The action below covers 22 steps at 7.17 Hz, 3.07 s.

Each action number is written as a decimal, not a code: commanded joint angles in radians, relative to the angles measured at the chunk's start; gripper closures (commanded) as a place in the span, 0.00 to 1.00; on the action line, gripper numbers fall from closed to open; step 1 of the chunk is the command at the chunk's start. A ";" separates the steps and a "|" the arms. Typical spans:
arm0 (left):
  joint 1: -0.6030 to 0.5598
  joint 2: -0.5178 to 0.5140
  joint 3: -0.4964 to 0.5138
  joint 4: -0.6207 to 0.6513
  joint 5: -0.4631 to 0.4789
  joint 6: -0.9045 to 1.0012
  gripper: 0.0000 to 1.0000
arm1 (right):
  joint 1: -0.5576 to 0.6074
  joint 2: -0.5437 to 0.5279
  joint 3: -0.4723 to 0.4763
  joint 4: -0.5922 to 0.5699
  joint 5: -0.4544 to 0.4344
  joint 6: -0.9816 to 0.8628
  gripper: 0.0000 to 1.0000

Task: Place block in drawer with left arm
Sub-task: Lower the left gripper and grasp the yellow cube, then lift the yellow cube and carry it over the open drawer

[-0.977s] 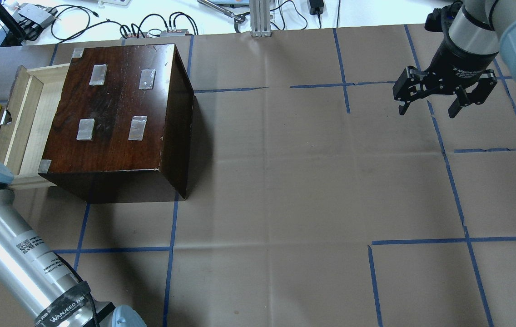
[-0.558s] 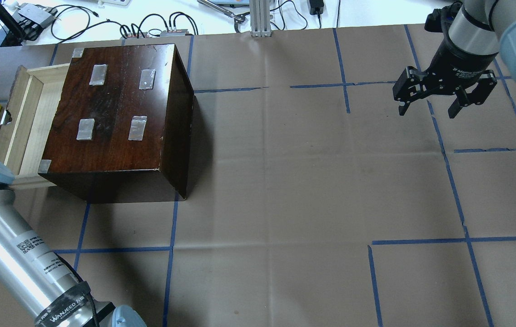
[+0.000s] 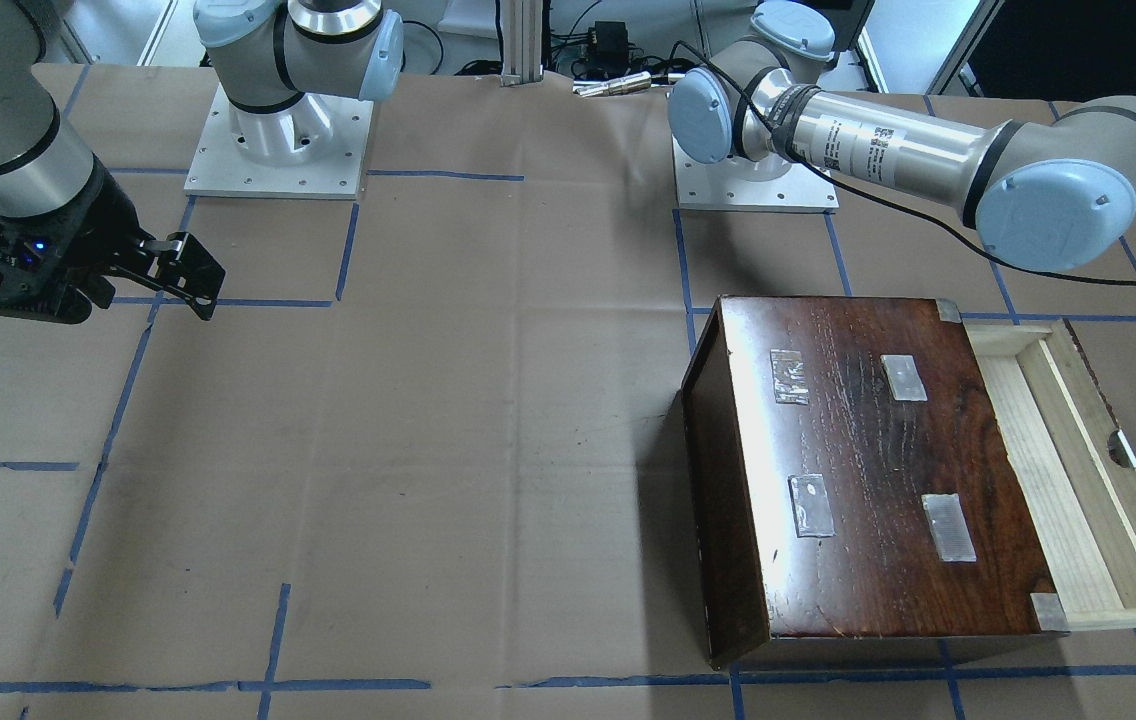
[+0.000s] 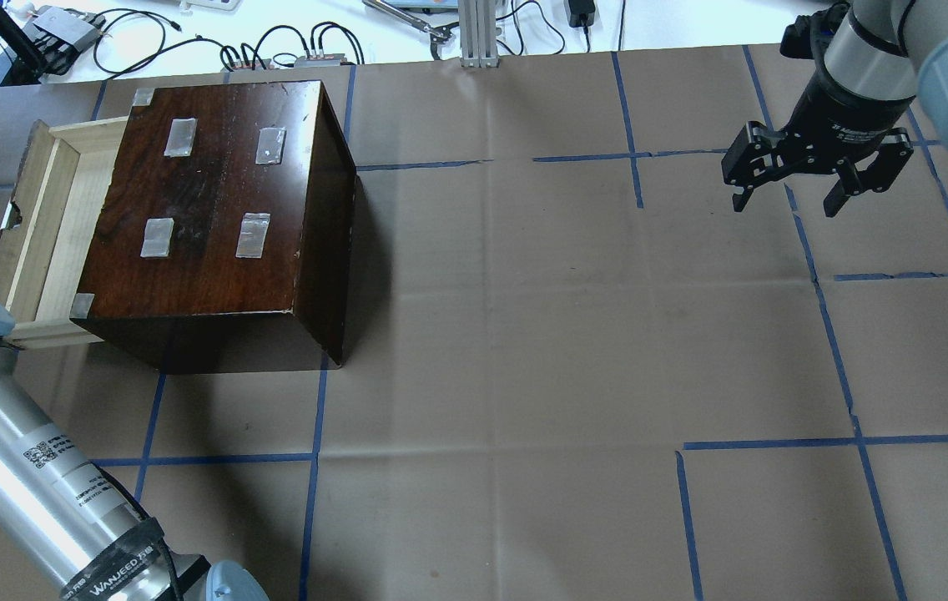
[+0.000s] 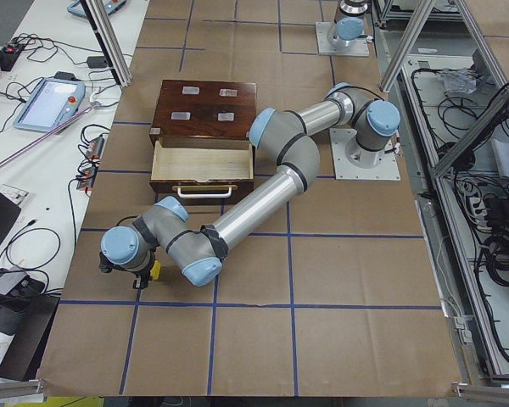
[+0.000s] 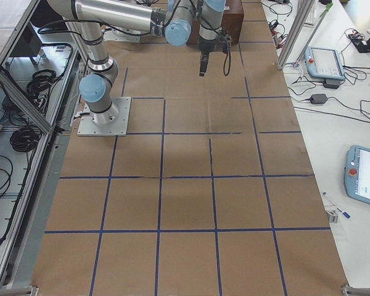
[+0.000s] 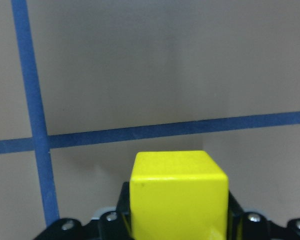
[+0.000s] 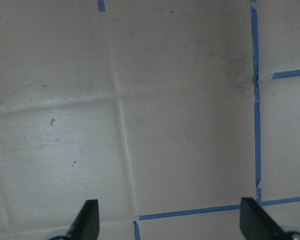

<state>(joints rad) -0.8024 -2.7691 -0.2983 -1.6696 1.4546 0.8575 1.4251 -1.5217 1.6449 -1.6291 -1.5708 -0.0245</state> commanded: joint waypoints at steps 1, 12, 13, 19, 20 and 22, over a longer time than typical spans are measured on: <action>0.011 0.089 -0.016 -0.138 0.004 0.034 0.66 | 0.000 0.000 0.000 0.000 0.000 0.000 0.00; -0.008 0.518 -0.472 -0.326 0.000 -0.089 0.72 | 0.000 0.000 -0.001 0.000 0.000 0.000 0.00; -0.009 0.592 -0.584 -0.279 0.000 -0.112 0.72 | 0.000 0.000 -0.001 0.000 0.000 0.000 0.00; -0.205 0.997 -1.214 0.212 0.001 -0.382 0.72 | 0.000 0.000 0.000 0.000 0.000 0.000 0.00; -0.242 1.037 -1.264 0.258 0.003 -0.411 0.72 | 0.000 0.000 0.001 0.000 0.000 0.000 0.00; -0.265 1.045 -1.314 0.325 0.003 -0.419 0.72 | 0.000 0.000 0.001 0.000 0.000 0.000 0.00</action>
<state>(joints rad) -1.0523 -1.7314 -1.5777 -1.3897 1.4570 0.4485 1.4251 -1.5217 1.6452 -1.6291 -1.5708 -0.0245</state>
